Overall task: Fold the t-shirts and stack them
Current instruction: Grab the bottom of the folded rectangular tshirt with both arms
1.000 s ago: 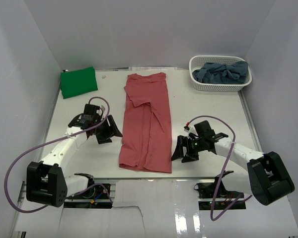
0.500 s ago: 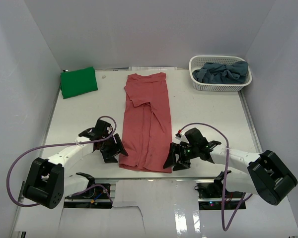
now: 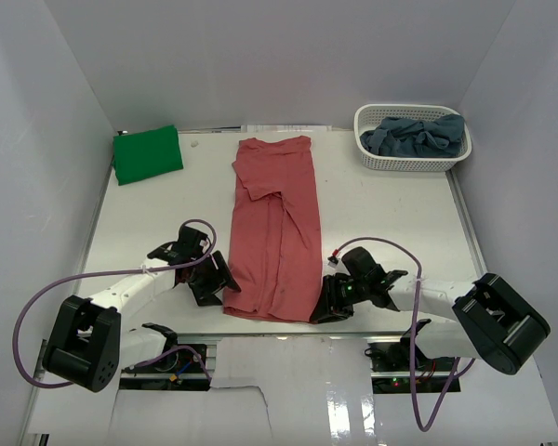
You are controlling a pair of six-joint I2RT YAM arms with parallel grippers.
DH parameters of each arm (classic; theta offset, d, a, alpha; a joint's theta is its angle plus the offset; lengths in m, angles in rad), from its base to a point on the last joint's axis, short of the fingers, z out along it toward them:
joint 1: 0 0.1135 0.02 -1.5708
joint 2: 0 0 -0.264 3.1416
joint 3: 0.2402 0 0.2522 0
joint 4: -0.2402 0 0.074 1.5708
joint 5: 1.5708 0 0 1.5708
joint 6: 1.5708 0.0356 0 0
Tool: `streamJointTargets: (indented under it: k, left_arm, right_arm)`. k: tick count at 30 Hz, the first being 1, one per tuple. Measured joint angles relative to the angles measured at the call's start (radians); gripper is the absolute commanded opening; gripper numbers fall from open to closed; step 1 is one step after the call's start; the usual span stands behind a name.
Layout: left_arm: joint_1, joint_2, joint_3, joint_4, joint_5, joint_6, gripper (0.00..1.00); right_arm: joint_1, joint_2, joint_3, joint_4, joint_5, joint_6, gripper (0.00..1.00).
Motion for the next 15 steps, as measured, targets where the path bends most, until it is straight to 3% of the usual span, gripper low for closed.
streamJointTargets:
  k: [3,15]
  left_arm:
    - [0.000,-0.001,-0.006,0.014,0.004,-0.005,0.74]
    - [-0.015,-0.037,-0.043,0.050,0.024,-0.039,0.73]
  right_arm:
    - [0.000,0.003,-0.007,0.002,0.009,0.005,0.18]
    - [0.001,0.007,0.014,-0.058,0.031,-0.021,0.15]
